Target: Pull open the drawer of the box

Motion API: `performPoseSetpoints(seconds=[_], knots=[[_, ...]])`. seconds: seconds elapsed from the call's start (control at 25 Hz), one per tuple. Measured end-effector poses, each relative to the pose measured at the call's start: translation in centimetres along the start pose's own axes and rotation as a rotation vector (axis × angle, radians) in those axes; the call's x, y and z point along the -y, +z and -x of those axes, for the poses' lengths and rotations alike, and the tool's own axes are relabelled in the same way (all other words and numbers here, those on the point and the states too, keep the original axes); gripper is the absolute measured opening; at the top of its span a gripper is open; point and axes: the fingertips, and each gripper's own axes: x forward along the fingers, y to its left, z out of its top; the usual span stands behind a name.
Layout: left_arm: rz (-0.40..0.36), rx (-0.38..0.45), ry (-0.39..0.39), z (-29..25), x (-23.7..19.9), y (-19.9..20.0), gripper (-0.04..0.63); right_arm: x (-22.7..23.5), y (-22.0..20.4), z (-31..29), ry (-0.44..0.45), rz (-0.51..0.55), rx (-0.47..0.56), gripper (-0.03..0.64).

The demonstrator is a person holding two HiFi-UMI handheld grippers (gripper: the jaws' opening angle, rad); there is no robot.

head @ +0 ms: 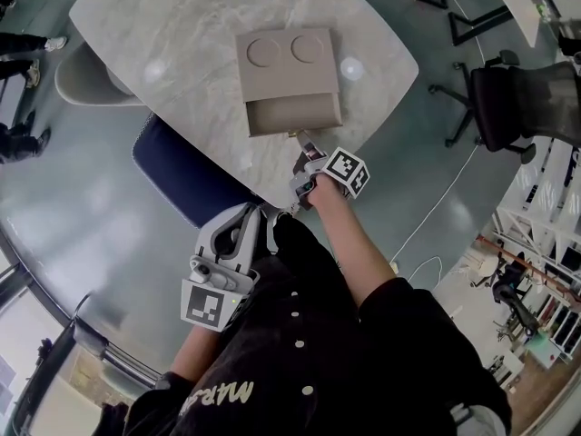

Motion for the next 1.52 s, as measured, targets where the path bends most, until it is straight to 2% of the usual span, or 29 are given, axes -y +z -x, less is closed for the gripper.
performPoseSetpoints(seconds=[0.48, 1.52], knots=[[-0.006, 0.009, -0.016, -0.4, 0.4, 0.5, 0.02, 1.7, -2.5, 3.4, -0.027, -0.005, -0.032, 0.032], [-0.008, 0.013, -0.02, -0.7, 0.8, 0.8, 0.02, 3.0, -3.8, 6.3, -0.048, -0.009, -0.057, 0.032]])
